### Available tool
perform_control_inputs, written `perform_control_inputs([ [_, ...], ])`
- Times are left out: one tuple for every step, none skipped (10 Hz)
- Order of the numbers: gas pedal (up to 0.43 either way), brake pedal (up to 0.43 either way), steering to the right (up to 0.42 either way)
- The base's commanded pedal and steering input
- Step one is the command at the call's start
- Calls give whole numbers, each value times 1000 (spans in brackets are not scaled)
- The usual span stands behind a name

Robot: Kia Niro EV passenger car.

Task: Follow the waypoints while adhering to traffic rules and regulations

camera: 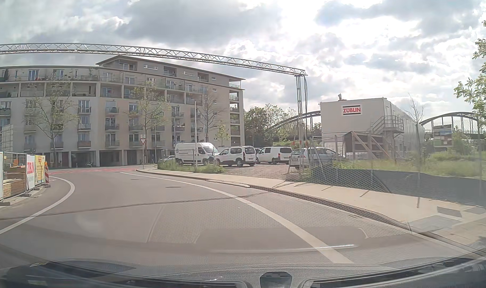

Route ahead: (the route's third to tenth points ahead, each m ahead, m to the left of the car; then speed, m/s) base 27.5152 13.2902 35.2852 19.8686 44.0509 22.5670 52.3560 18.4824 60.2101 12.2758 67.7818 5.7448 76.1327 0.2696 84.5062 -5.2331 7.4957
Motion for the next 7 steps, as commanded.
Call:
perform_control_inputs([
  [8,0,-106],
  [8,0,-109],
  [8,0,-111],
  [8,0,-114],
  [8,0,-118],
  [8,0,-122],
  [8,0,-127],
])
